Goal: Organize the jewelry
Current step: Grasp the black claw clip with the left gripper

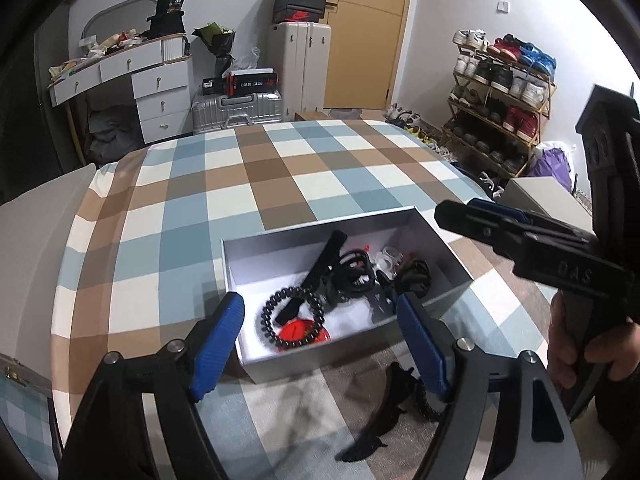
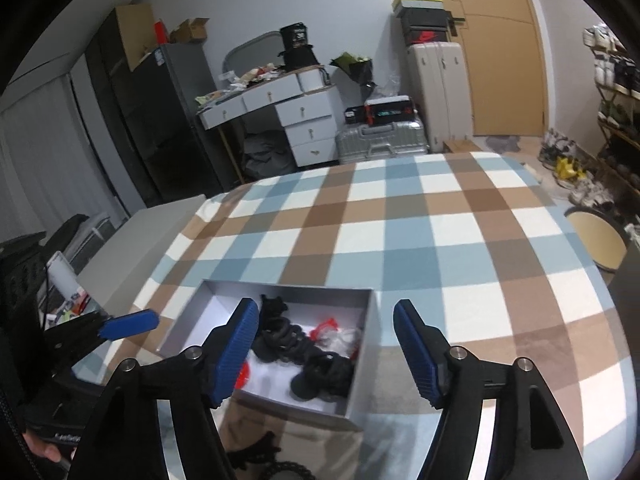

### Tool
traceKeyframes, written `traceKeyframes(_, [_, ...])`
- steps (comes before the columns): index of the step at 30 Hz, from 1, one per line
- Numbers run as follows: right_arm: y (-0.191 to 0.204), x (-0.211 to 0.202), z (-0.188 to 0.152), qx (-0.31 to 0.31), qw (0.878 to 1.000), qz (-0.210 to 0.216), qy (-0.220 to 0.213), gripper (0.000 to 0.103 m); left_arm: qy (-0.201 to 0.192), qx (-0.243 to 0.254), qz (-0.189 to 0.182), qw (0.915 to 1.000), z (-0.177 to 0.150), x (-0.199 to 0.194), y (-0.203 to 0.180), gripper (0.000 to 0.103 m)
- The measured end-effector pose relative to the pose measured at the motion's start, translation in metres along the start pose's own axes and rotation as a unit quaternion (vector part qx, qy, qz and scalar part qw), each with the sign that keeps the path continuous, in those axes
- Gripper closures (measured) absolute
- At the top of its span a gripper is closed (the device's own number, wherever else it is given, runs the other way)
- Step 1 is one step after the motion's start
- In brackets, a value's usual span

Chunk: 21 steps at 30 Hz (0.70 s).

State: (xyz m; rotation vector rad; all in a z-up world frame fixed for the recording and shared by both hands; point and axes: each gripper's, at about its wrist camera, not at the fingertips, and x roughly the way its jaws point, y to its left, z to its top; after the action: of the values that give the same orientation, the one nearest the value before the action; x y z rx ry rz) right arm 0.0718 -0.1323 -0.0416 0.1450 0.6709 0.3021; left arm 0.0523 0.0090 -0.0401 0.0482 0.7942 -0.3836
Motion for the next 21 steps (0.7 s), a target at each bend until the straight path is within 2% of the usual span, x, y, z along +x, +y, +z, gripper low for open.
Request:
traceKeyframes(4, [-0.002,-0.004,-0.006,-0.006,1.0,-0.02,0.005,0.023,0.011,-0.002,0.004,0.9999,-0.006,-0.001,-0.005,0.027])
traceKeyframes(9, [0.0,-0.008,-0.016,-0.026,0.999,-0.039,0.017,0.023,0.035,-0.002,-0.017,0.9992,-0.015,-0.001,-0.014,0.027])
traceKeyframes(12, [-0.003,-0.013,-0.02,-0.017,0.999,-0.042,0.021,0.021,0.044,0.017,-0.026,0.9986,-0.02,-0.002,-0.021,0.027])
traceKeyframes(16, [-0.007,-0.022,-0.026,-0.001,0.999,-0.044,0.026,0.013,0.075,0.047,-0.047,0.995,-0.029,0.005,-0.03,0.027])
traceKeyframes(18, [-0.007,-0.024,-0.029,0.0,0.998,-0.048,0.033,0.013,0.092,0.055,-0.054,0.9928,-0.033,0.011,-0.034,0.027])
traceKeyframes(21, [-0.004,-0.024,-0.033,-0.007,0.998,-0.054,0.044,0.011,0.116,0.067,-0.048,0.9898,-0.039,0.021,-0.038,0.027])
